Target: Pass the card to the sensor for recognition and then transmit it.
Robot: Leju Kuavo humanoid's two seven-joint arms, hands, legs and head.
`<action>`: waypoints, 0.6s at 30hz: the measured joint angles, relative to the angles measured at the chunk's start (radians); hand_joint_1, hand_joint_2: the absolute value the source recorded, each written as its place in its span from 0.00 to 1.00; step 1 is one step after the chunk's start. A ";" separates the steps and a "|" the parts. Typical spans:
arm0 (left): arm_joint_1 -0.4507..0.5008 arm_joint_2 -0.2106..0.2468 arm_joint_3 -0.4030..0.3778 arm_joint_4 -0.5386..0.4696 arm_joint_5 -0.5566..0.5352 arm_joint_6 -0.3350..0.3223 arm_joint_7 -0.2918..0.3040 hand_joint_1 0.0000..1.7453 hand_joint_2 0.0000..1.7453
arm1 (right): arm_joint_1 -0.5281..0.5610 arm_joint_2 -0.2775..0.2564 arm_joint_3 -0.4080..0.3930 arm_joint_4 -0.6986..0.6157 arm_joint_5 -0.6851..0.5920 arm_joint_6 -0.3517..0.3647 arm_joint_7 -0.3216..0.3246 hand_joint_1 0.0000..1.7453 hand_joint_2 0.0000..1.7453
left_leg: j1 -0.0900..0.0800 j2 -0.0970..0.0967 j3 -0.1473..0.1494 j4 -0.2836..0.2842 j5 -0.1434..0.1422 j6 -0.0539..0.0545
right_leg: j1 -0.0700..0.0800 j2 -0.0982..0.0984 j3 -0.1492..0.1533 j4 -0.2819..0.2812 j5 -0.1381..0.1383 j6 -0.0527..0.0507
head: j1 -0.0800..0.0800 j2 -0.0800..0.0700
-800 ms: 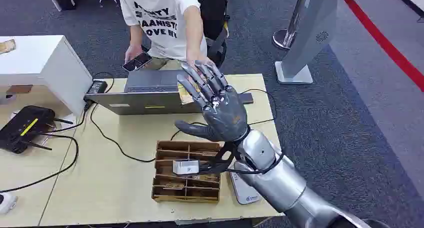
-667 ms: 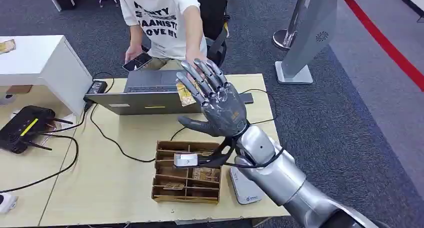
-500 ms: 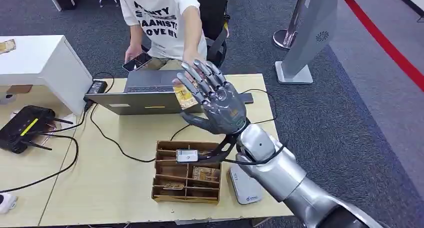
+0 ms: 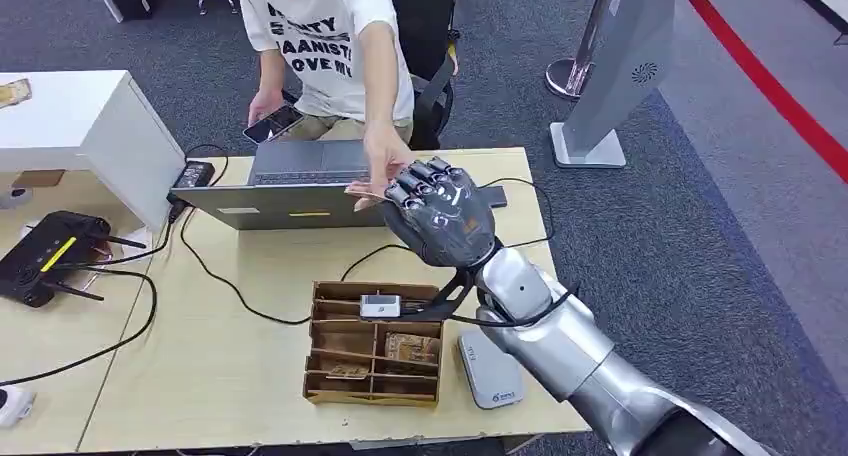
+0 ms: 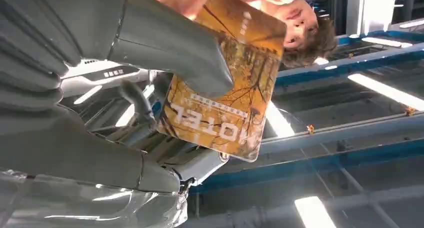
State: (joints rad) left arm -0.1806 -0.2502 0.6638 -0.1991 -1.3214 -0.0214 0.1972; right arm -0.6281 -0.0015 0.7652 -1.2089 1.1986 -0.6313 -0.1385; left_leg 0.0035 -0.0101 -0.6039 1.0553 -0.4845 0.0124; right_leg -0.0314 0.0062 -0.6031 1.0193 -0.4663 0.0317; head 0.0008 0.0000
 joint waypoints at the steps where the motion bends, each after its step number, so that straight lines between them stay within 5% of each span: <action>1: 0.000 0.000 0.000 0.000 0.000 0.000 0.000 0.00 0.00 | 0.000 0.000 0.000 0.001 0.000 0.000 0.000 1.00 1.00 | 0.000 0.000 0.000 0.000 0.000 0.000 | 0.000 0.000 0.000 0.000 0.000 0.000 | 0.000 0.000; 11: 0.000 0.000 0.000 0.000 0.004 0.002 0.000 0.00 0.00 | 0.002 -0.003 0.000 0.004 -0.010 0.000 -0.001 1.00 1.00 | 0.000 0.000 0.000 0.000 0.000 0.000 | 0.000 0.000 0.000 0.000 0.000 0.000 | 0.000 0.000; 18: 0.002 0.000 0.000 0.000 0.029 0.019 -0.001 0.00 0.00 | 0.055 -0.002 -0.003 -0.048 -0.224 0.030 -0.062 1.00 1.00 | 0.000 0.000 0.000 0.000 0.000 0.000 | 0.000 0.000 0.000 0.000 0.000 0.000 | 0.000 0.000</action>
State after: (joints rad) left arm -0.1788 -0.2499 0.6638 -0.1991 -1.2920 -0.0019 0.1961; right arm -0.5735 -0.0038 0.7622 -1.2570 0.9745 -0.6012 -0.2007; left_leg 0.0036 -0.0102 -0.6041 1.0552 -0.4846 0.0124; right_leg -0.0314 0.0061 -0.6031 1.0193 -0.4664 0.0316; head 0.0011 0.0000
